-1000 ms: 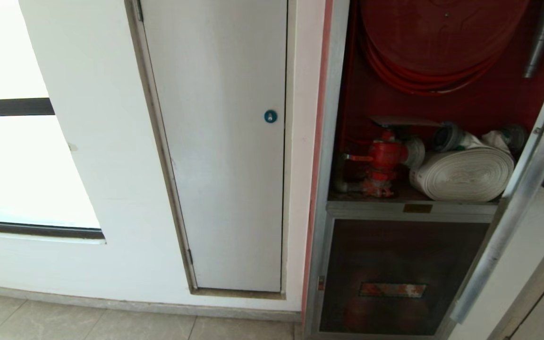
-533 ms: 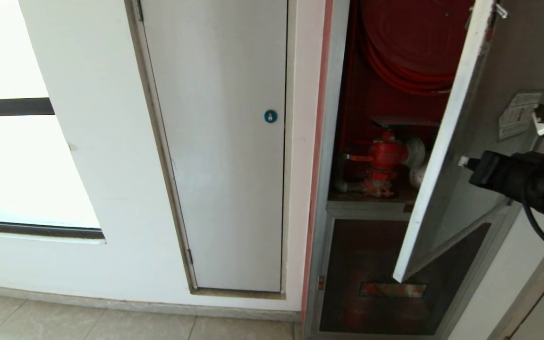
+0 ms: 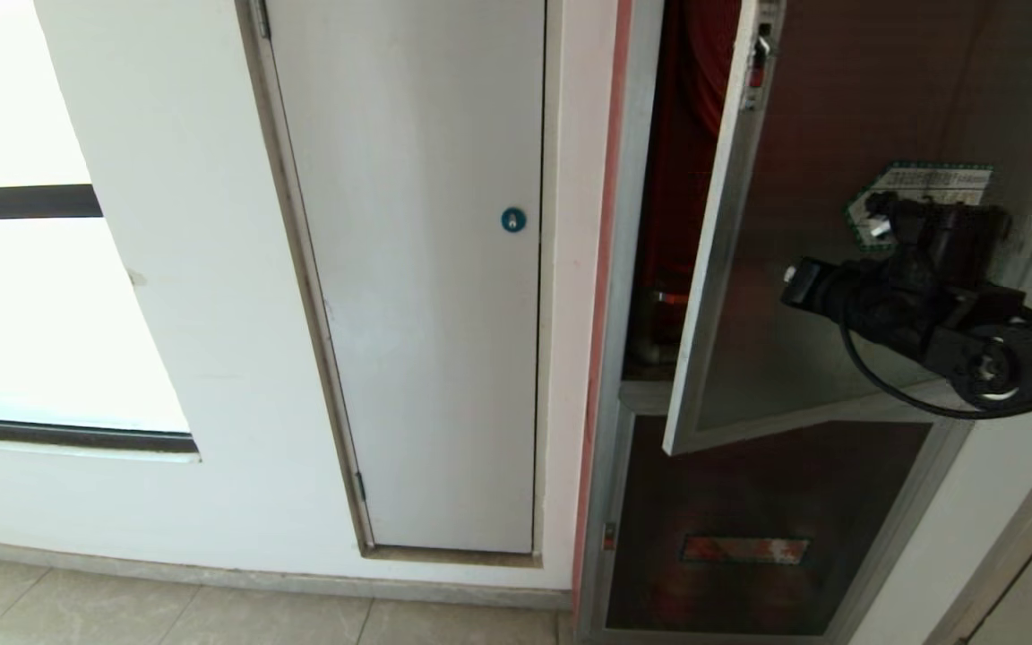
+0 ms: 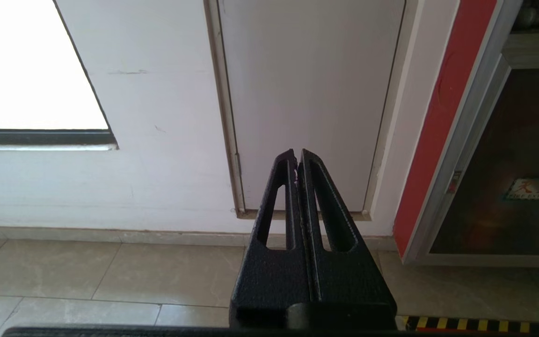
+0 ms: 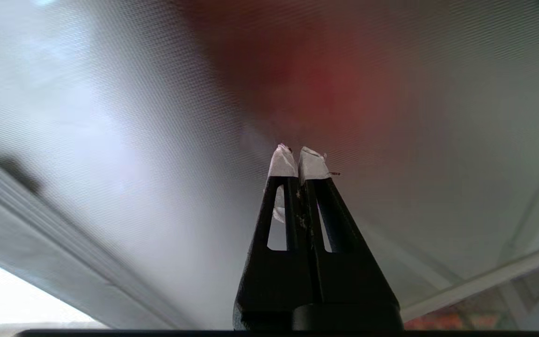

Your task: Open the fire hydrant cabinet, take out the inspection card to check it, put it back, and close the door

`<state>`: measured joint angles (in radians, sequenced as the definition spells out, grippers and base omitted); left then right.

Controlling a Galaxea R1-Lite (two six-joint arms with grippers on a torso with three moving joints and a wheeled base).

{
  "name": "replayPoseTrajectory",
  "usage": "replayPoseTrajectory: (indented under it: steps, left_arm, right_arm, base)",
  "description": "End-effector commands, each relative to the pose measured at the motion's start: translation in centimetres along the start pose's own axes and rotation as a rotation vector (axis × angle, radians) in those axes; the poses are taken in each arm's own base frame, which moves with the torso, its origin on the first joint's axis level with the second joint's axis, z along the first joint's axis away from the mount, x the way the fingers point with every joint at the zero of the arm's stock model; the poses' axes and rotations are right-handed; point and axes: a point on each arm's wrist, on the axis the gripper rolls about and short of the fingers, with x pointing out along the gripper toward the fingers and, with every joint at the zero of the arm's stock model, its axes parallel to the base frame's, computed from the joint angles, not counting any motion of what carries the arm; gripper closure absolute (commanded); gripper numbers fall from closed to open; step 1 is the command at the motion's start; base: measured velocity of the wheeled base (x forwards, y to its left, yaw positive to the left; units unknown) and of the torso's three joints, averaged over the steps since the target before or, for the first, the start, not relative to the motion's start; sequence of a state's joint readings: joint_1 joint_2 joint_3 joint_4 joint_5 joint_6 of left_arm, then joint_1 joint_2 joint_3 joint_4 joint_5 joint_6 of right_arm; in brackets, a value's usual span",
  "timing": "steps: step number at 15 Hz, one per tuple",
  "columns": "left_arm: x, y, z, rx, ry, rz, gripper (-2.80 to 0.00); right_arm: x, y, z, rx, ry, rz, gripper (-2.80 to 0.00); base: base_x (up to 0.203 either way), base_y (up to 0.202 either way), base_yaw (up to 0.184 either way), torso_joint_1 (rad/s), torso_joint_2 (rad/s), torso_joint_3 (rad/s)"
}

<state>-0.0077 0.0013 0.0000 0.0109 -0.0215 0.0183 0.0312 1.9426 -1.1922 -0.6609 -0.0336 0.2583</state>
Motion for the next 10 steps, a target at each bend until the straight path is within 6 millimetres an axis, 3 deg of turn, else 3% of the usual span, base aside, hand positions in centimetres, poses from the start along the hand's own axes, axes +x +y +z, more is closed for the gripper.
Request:
replayPoseTrajectory:
  steps: [1,5,10]
  left_arm:
    - [0.0,0.0,0.0,0.0,0.0,0.0,0.0]
    - [0.0,0.0,0.0,0.0,0.0,0.0,0.0]
    - [0.0,0.0,0.0,0.0,0.0,0.0,0.0]
  right_arm:
    - [3.9,0.0,-2.5,-0.002,0.024,-0.019,0.0]
    - [6.9,0.3,-3.2,-0.033,-0.016,-0.053,0.0]
    - [6.9,1.2,-3.0,-0.091,-0.034,-0.075,0.0]
  base:
    - [0.0,0.0,0.0,0.0,0.0,0.0]
    - [0.0,0.0,0.0,0.0,0.0,0.0]
    - [0.0,0.0,0.0,0.0,0.0,0.0]
